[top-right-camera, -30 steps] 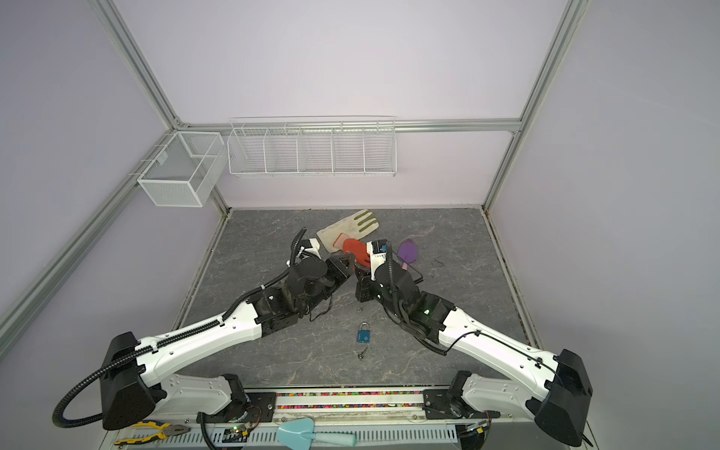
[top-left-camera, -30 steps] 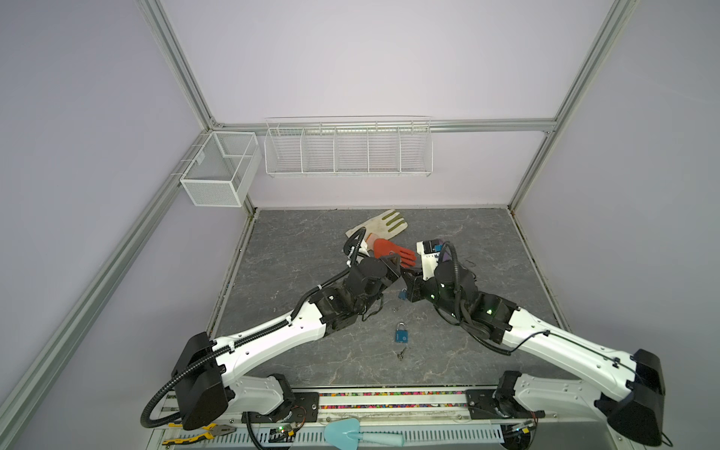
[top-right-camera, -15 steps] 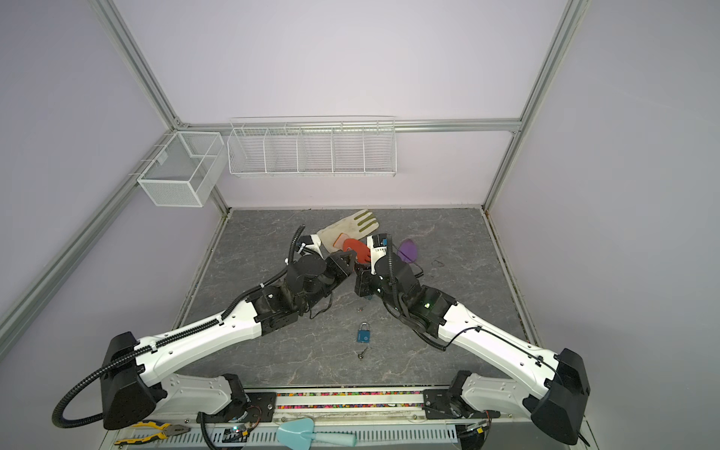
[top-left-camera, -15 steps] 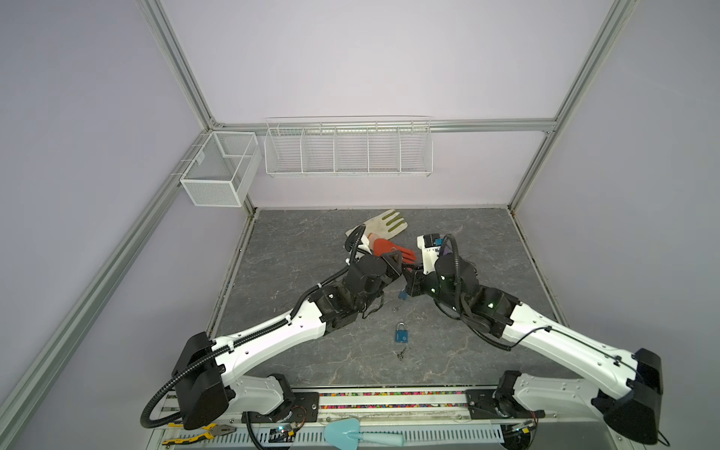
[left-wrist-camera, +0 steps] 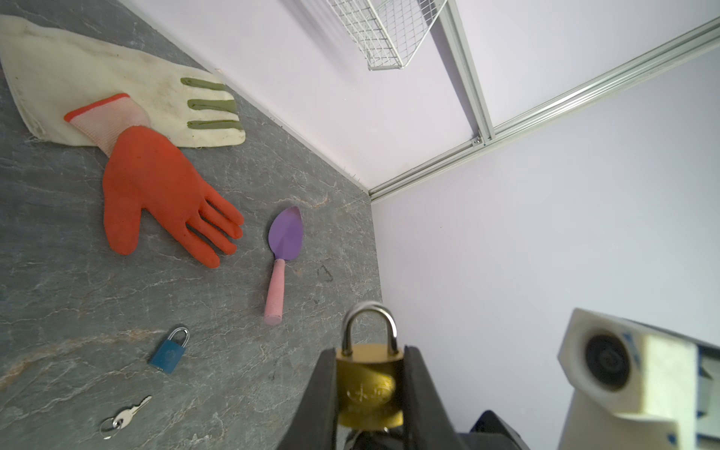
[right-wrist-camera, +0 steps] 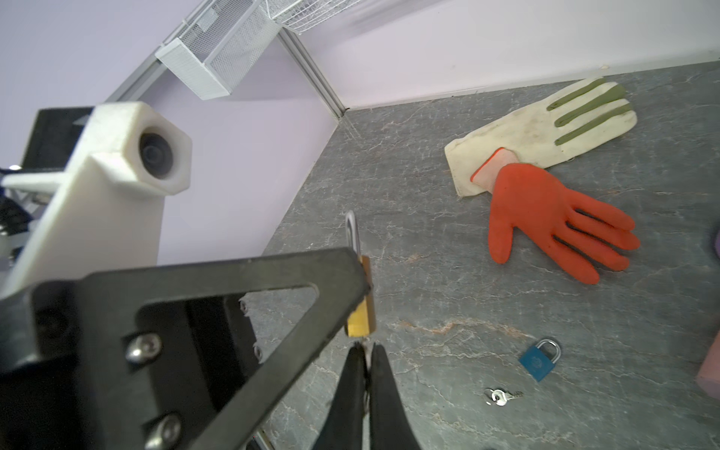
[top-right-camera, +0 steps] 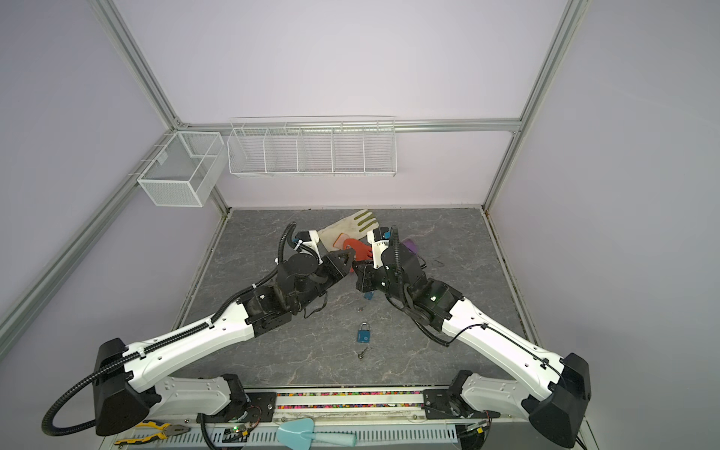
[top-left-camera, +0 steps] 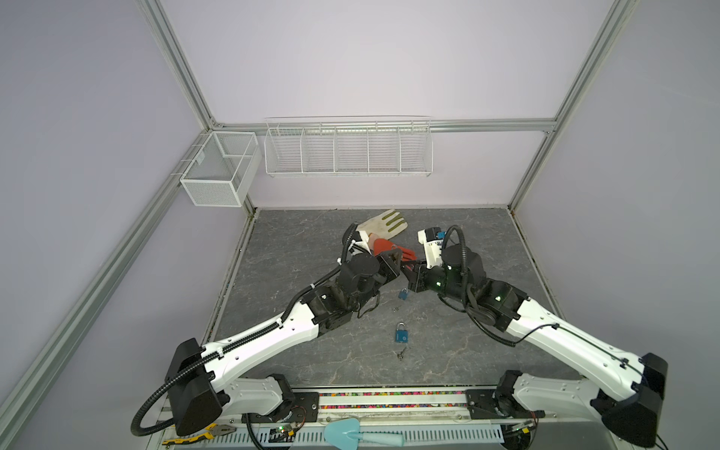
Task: Unlock with the key
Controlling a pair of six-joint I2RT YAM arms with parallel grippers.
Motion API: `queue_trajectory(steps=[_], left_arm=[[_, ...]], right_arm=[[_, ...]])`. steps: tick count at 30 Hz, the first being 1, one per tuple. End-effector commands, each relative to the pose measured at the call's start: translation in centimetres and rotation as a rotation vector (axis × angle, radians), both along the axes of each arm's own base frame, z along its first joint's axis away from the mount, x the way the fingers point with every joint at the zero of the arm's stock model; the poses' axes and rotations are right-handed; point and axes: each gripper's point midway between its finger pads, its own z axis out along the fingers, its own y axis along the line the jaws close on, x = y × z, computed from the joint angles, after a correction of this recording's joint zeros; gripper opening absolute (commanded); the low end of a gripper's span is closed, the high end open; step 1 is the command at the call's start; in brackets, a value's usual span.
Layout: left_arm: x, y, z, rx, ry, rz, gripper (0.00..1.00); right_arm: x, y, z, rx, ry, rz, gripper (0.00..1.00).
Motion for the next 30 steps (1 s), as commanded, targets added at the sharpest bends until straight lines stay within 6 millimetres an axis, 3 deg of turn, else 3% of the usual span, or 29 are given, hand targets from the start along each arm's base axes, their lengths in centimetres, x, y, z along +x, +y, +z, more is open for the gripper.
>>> queue_trajectory(steps=[1, 7, 18, 30], left_arm=[[-4.1, -2.7, 0.4, -0.02, -0.009, -0.222, 0.0], [-3.1, -1.0, 0.4, -0.086, -0.04, -0.169, 0.0], [-2.6, -1.0, 1.1, -0.132, -0.078, -0.237, 0.0], [-1.5, -0.7, 2.2, -0.093, -0.136, -0.207, 0.0]], right_arm=[[-1.6, 2.8, 6.3, 0.215, -0.082, 0.148, 0.06], [-2.4, 2.8, 7.0, 0.274, -0.066, 0.184, 0.06], [-3.4, 2.5, 8.3, 0.346, -0.047, 0.246, 0.06], [-2.8, 2.0, 6.6, 0.239, -0.071, 0.219, 0.06]])
